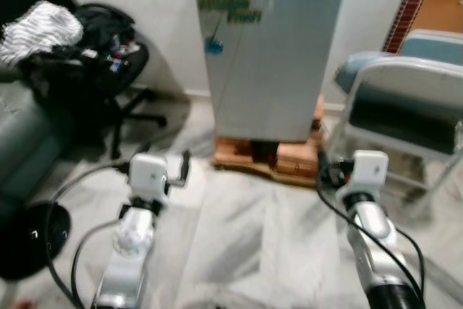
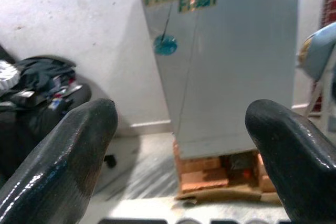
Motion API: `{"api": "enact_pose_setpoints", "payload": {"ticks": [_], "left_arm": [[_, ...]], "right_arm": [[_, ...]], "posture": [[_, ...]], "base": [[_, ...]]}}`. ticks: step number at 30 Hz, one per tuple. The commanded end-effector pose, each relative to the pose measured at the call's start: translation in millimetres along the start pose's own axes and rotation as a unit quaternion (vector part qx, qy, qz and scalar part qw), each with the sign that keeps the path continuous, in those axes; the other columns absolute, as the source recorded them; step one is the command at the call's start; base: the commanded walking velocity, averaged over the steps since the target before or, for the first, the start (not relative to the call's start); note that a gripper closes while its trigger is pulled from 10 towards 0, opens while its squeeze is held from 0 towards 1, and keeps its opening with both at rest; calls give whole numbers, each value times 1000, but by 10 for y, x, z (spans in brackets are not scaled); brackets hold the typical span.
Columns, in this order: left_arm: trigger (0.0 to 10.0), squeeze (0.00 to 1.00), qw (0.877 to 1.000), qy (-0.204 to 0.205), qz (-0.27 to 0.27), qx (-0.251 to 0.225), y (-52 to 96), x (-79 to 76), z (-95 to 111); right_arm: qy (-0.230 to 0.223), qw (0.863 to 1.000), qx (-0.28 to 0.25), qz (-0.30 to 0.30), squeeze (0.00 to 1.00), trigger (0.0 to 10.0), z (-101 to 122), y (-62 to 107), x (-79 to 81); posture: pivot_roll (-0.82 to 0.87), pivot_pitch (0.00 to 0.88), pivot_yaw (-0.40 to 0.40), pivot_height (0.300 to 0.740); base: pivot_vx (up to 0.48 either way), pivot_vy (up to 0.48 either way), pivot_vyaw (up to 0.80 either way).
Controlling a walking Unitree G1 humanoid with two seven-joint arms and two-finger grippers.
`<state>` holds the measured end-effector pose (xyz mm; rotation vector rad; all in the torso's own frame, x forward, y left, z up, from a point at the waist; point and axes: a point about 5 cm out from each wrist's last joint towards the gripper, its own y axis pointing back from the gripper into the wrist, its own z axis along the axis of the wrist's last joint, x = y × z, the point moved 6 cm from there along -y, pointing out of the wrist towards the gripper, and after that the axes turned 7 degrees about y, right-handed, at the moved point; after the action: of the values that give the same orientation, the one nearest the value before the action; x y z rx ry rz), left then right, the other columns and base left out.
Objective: Restocking fridge
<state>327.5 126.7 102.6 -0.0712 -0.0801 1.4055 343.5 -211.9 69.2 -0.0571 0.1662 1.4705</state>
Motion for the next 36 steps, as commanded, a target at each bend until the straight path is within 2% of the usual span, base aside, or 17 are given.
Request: {"api": "enact_pose_setpoints", "payload": {"ticks": [1, 4, 5, 7, 8, 10, 11, 14, 18, 23, 27, 33, 34, 36], "left_arm": [[10000, 0, 1000, -10, 1, 11, 9, 58, -69], [10000, 0, 1000, -12, -2, 18, 4, 73, -97], [10000, 0, 1000, -13, 0, 23, 10, 90, -126], [10000, 0, 999, -14, -1, 35, 32, 104, -189], [10000, 0, 999, -19, -6, 42, 49, 88, -234], [10000, 0, 999, -20, -7, 43, 50, 82, -241], [10000, 0, 999, -23, -2, 40, 54, 76, -234], [10000, 0, 999, -18, 25, 34, 83, 124, -230], [10000, 0, 998, -12, 60, 32, 160, 207, -243], [10000, 0, 997, -12, 68, 35, 233, 241, -265], [10000, 0, 997, -14, 64, 42, 247, 244, -292], [10000, 0, 996, -6, 72, 56, 302, 298, -339], [10000, 0, 995, -4, 76, 66, 356, 337, -374], [10000, 0, 995, -4, 74, 71, 388, 342, -394]], "right_arm": [[3, 1000, -6, -6, 0, 10000, 56, -26, 10], [13, 1000, -7, 11, 0, 10000, 91, -35, 74], [31, 999, -12, 28, 0, 10000, 106, -34, 121], [37, 997, -14, 64, 0, 10000, 103, -23, 210], [45, 995, -8, 88, 0, 10000, 82, -27, 241], [48, 995, -7, 92, 0, 10000, 77, -31, 241], [55, 993, -6, 102, 0, 10000, 87, -49, 223], [43, 991, 20, 127, 0, 10000, 17, -44, 267], [64, 982, 23, 178, 0, 10000, -40, 32, 503], [61, 969, 11, 238, 0, 10000, -1, 153, 767], [50, 971, 12, 232, 0, 10000, -8, 176, 759], [32, 985, -1, 170, 0, 10000, 13, 156, 623], [23, 995, -12, 99, 0, 10000, 32, 120, 418], [23, 999, -17, 45, 0, 10000, 35, 107, 235]], "posture": [[-124, 0, 88, 740], [-136, 0, 102, 740], [-145, 0, 110, 740], [-147, 0, 105, 740], [-141, 0, 84, 740], [-141, 0, 84, 740], [-113, 0, 34, 740], [-87, 0, -1, 740], [-35, 1, -54, 740], [-31, 5, -36, 740], [-43, 8, -18, 740], [-63, 19, 25, 740], [-70, 16, 54, 740], [-75, 12, 62, 740]], "base": [[0, 0, 0], [0, 0, 0], [0, 0, 0], [0, 0, 0], [0, 0, 0], [0, 0, 0], [0, 0, 0], [0, 0, 0], [0, 0, 0], [0, 0, 0], [0, 0, 0], [0, 0, 0], [0, 0, 0], [0, 0, 0]]}}
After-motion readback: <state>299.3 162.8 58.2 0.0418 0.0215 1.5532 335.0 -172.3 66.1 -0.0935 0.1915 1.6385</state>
